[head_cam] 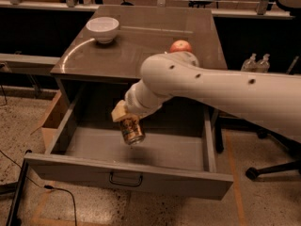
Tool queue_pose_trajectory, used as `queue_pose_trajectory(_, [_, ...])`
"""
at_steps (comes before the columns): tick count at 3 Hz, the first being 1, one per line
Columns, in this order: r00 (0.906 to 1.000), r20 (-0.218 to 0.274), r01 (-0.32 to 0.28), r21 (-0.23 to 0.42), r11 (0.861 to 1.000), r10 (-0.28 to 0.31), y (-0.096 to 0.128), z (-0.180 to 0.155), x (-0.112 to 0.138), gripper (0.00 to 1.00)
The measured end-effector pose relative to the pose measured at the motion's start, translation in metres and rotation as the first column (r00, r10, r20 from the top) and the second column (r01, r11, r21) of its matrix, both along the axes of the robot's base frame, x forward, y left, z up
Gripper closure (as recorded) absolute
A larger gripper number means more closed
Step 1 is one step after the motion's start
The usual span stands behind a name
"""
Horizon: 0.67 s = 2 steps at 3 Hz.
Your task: Pick orange can from top drawer and place on counter
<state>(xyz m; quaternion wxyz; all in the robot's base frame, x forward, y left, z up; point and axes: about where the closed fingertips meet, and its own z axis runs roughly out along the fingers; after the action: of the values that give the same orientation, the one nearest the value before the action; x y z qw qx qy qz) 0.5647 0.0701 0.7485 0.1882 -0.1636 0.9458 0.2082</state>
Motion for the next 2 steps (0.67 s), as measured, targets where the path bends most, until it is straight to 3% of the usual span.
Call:
queue_pose_trajectory(1, [0.9946, 0.103, -0.009, 0.18, 0.984, -0.01, -0.006, 0.061, -0.001, 1.0])
queue_pose_trajectory(2, [0.9707, 0.24, -0.077, 0.338, 0.938, -0.007, -0.009, 0.123, -0.003, 1.0])
